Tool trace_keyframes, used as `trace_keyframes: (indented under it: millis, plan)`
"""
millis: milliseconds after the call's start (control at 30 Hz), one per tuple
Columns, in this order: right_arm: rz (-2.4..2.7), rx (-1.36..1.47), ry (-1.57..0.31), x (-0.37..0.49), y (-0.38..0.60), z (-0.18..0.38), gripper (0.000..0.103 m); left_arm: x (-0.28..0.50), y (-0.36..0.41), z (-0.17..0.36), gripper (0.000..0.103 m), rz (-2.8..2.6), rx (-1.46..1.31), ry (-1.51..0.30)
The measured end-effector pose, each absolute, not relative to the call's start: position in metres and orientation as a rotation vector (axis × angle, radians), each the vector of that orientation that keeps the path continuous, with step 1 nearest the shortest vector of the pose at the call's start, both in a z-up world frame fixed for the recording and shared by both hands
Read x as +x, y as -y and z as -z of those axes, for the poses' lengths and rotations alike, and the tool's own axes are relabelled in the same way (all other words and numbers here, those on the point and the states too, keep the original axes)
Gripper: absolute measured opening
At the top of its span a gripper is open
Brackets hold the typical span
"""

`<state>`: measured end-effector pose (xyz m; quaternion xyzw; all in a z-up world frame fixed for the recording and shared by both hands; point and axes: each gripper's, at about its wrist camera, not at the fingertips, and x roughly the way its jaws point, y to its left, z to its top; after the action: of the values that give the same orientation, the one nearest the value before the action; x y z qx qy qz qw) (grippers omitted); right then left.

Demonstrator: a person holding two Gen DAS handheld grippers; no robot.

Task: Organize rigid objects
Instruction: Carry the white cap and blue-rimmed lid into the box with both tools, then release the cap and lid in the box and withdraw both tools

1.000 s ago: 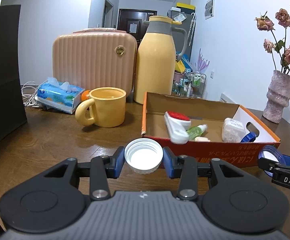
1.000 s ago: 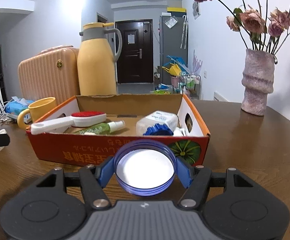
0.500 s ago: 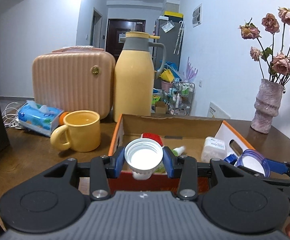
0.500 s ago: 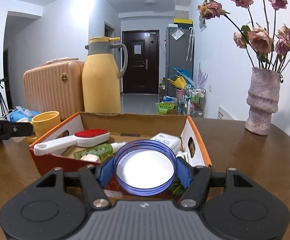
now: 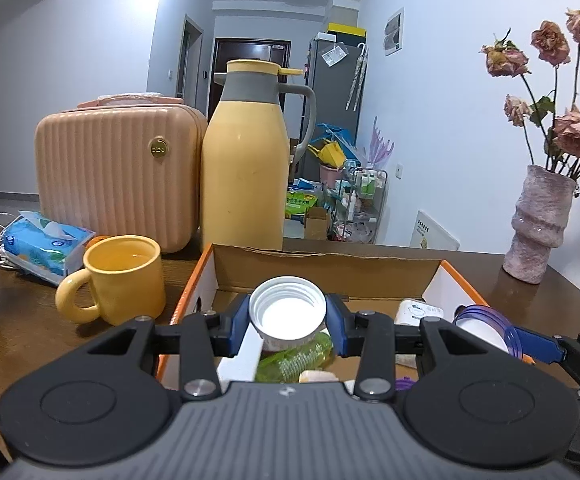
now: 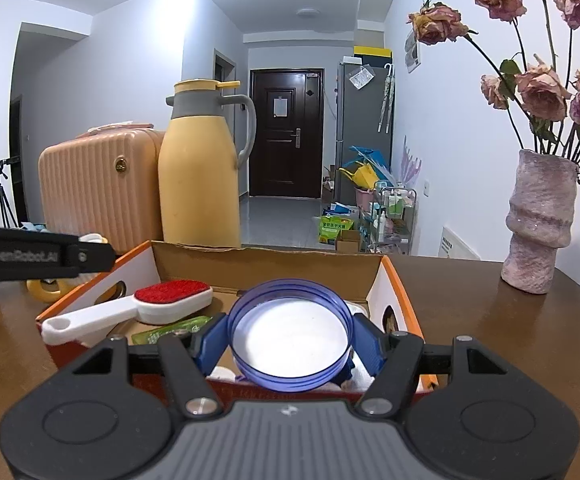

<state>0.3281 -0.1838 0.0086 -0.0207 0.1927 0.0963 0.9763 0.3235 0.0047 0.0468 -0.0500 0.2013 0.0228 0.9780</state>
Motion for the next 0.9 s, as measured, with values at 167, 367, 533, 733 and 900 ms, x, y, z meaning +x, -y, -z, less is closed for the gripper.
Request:
trace_keyframes:
  millis: [167,367,533,733,900]
  plan:
    - [-0.193,-0.036,-0.389,0.345,0.183,-0.004,0.065,0.344,-0.002,-0.041,0.041,-0.057,-0.109,-0.413]
    - [-0.191,-0.02,-0.402,0.365,0.184,0.004,0.065,0.367,0.0,-0.032,0.041,-0.062,-0.118,-0.432]
    - [-0.194,-0.023,-0.41,0.38,0.184,0.009,0.065,0.382,0.001,-0.026,0.041,-0.059,-0.112,-0.454]
    - [-0.2,-0.034,-0.412,0.387,0.183,0.011,0.065,0.393,-0.004,-0.022,0.041,-0.049,-0.105,-0.47]
    - [-0.198,-0.042,-0.445,0.393,0.184,0.015,0.066,0.397,-0.005,-0.019,0.048,-0.039,-0.093,-0.483]
